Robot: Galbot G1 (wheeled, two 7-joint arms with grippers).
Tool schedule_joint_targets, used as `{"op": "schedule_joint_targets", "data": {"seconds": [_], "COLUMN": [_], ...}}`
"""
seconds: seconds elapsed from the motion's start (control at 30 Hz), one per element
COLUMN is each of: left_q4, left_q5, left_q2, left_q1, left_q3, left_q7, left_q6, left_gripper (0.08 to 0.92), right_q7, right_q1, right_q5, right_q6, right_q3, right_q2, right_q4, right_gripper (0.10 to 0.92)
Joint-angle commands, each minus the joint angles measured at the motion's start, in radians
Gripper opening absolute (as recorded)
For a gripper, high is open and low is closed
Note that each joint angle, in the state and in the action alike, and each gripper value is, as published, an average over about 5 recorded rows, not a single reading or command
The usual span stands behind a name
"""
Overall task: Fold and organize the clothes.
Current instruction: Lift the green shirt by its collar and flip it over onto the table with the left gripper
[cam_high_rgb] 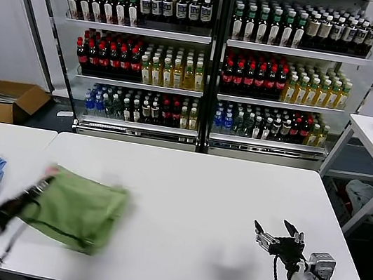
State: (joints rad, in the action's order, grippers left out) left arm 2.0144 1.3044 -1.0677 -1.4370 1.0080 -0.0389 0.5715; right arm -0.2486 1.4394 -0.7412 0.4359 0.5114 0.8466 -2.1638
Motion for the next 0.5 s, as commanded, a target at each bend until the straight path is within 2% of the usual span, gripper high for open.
{"op": "schedule_joint_targets", "data": {"seconds": [0.03,0.23,0.4,0.5], "left_q4": [0.137,0.111,0.132,0.109], "left_q5": [-0.263,-0.717,-0.938,-1.013], "left_q2": [0.187,0.005,-0.162,-0.210], "left_q1": [-0.003,0.041,0.035,0.022], "left_q3": [-0.032,-0.543,-0.798,-0.886], "left_q7": [0.042,0.013,-0.036,-0.055], "left_q6": [0.007,-0.023,-0.034,-0.036], "left_gripper": [0.115,0.115,0.115,0.115], "right_q7": [-0.001,-0.004,-0.006,-0.005], "right_q1": [0.003,0.015,0.028,0.038], "right_q5": [-0.001,0.007,0.015,0.020], "right_q6": [0.000,0.001,0.003,0.003], "right_q3": [0.008,0.014,0.028,0.039], "right_q2": [-0.004,-0.002,0.007,0.013], "right_q4": [-0.021,-0.040,-0.055,-0.058], "right_gripper": [0.823,0.823,0.823,0.823]}}
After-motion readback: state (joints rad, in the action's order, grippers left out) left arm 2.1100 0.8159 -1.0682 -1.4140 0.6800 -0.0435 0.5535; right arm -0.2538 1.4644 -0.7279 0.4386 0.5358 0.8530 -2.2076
